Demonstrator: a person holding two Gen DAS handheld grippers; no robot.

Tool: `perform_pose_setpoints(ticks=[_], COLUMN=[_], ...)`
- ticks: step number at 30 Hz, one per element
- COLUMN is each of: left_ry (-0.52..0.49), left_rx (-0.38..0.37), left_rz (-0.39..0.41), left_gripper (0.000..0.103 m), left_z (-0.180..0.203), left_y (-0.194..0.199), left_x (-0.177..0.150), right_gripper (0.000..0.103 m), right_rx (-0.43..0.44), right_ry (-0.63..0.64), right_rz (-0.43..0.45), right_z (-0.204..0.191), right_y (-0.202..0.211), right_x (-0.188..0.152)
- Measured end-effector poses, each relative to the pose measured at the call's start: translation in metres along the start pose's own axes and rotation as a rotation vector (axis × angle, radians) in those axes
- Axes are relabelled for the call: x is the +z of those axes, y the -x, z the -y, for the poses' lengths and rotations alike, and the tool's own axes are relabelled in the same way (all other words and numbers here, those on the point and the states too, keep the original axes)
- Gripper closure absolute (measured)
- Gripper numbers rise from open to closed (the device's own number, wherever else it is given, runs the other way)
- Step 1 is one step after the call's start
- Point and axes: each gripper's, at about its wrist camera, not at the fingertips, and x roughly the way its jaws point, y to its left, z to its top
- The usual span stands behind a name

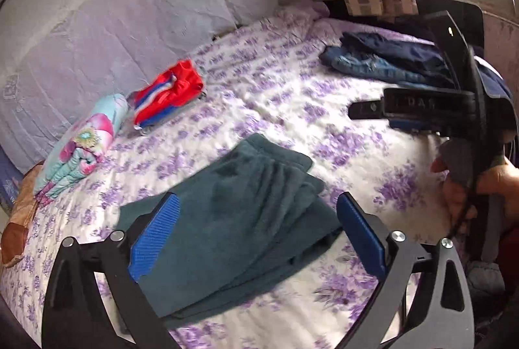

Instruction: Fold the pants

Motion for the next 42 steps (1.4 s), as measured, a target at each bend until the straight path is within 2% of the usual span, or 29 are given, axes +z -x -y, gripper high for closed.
perform_pose_setpoints(ticks=[2, 4, 7, 9, 10, 11, 13, 14, 15, 16, 19, 22, 24, 26, 28, 31, 32, 36, 40, 42], left_ry=[0.056, 0.151, 0.312, 0.362, 0.368, 0.366, 0.341, 0.328, 0.338, 0.383, 0.461, 0.458, 0.424, 0.409, 0.391, 0.383, 0.387, 0.424, 0.437, 0.435], left_rx=[0.046, 0.080, 0.091, 0.099, 0.115, 0.128, 0.149, 0.153, 0.141, 0.120, 0.071, 0.171, 0.198, 0.221, 0.230, 0.230, 0.219, 0.190, 0.187, 0.189], left_rz=[0.000, -0.034, -0.128, -0.165, -0.185, -0.207, -0.288, -0.337, -0.352, -0.321, -0.311, -0.256, -0.244, -0.230, -0.256, -0.293, -0.297, -0.286, -0.278, -0.278], left_gripper=[0.008, 0.008, 0.008, 0.008, 0.008, 0.008, 0.008, 0.006, 0.006, 0.005, 0.004, 0.004, 0.004, 0.004, 0.004, 0.004, 0.004, 0.004, 0.004, 0.004], left_z=[-0.030, -0.063, -0.110, -0.127, -0.130, -0.130, -0.125, -0.122, -0.120, -0.124, -0.141, -0.155, -0.161, -0.165, -0.165, -0.162, -0.162, -0.168, -0.170, -0.169], left_y=[0.007, 0.002, -0.015, -0.025, -0.030, -0.034, -0.051, -0.061, -0.065, -0.061, -0.053, -0.046, -0.050, -0.059, -0.073, -0.093, -0.095, -0.093, -0.092, -0.091], left_x=[0.000, -0.003, -0.014, -0.024, -0.031, -0.039, -0.059, -0.072, -0.084, -0.093, -0.096, -0.081, -0.066, -0.058, -0.060, -0.071, -0.073, -0.076, -0.077, -0.077], right_gripper=[0.004, 0.004, 0.004, 0.004, 0.004, 0.004, 0.004, 0.004, 0.004, 0.004, 0.004, 0.004, 0.004, 0.004, 0.004, 0.004, 0.004, 0.004, 0.004, 0.004], right_rx=[-0.012, -0.031, -0.009, -0.005, -0.031, -0.099, -0.246, -0.268, -0.245, -0.216, -0.183, -0.146, -0.134, -0.171, -0.205, -0.277, -0.259, -0.199, -0.183, -0.106], right_ry=[0.014, 0.067, 0.252, 0.368, 0.423, 0.491, 0.600, 0.625, 0.598, 0.566, 0.514, 0.507, 0.516, 0.544, 0.574, 0.609, 0.580, 0.493, 0.481, 0.468], right_rz=[0.003, 0.001, -0.014, -0.015, -0.026, -0.060, -0.184, -0.239, -0.232, -0.214, -0.144, -0.061, -0.051, -0.068, -0.107, -0.224, -0.253, -0.240, -0.062, -0.059], right_z=[-0.005, -0.021, -0.072, -0.104, -0.116, -0.127, -0.132, -0.129, -0.124, -0.121, -0.119, -0.134, -0.147, -0.156, -0.158, -0.144, -0.138, -0.127, -0.133, -0.134], right_y=[0.000, -0.001, -0.005, -0.011, -0.016, -0.028, -0.058, -0.069, -0.064, -0.056, -0.039, -0.030, -0.038, -0.057, -0.077, -0.113, -0.119, -0.111, -0.070, -0.053], right_x=[0.000, 0.000, -0.004, -0.011, -0.015, -0.021, -0.039, -0.047, -0.047, -0.042, -0.029, -0.011, -0.001, 0.004, -0.001, -0.020, -0.020, -0.014, -0.014, -0.018])
